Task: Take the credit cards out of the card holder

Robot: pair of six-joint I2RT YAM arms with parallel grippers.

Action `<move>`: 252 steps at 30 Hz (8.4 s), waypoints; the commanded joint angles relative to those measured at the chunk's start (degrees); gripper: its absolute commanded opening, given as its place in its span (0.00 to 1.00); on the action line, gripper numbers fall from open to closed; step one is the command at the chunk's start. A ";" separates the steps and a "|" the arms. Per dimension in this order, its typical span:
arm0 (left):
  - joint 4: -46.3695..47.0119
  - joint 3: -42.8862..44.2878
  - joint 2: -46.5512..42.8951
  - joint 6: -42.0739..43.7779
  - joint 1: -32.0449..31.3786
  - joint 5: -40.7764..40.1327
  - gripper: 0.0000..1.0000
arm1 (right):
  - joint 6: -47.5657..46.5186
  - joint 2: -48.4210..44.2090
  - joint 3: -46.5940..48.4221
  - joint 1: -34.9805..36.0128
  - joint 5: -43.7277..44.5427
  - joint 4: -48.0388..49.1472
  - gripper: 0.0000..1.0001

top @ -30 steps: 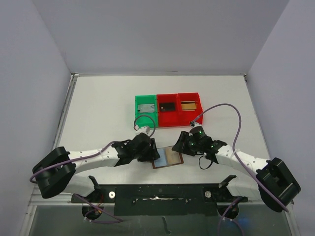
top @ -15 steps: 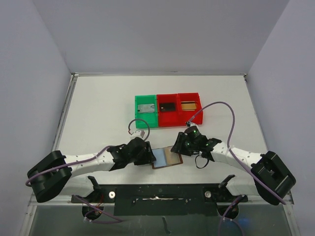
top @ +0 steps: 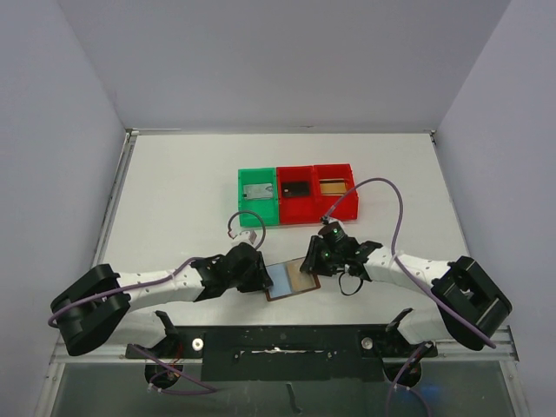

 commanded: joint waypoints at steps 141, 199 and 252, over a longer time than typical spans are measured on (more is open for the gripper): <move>-0.32 4.06 -7.20 2.39 0.37 -0.65 0.31 | -2.60 -7.29 5.58 -0.46 -0.35 -2.34 0.44; 5.46 3.94 4.38 2.44 1.16 5.12 0.28 | -2.82 7.74 4.87 2.01 -9.93 7.67 0.30; -8.01 8.67 6.41 6.69 0.90 -0.22 0.33 | 1.11 5.48 -0.41 -0.40 -12.87 14.26 0.14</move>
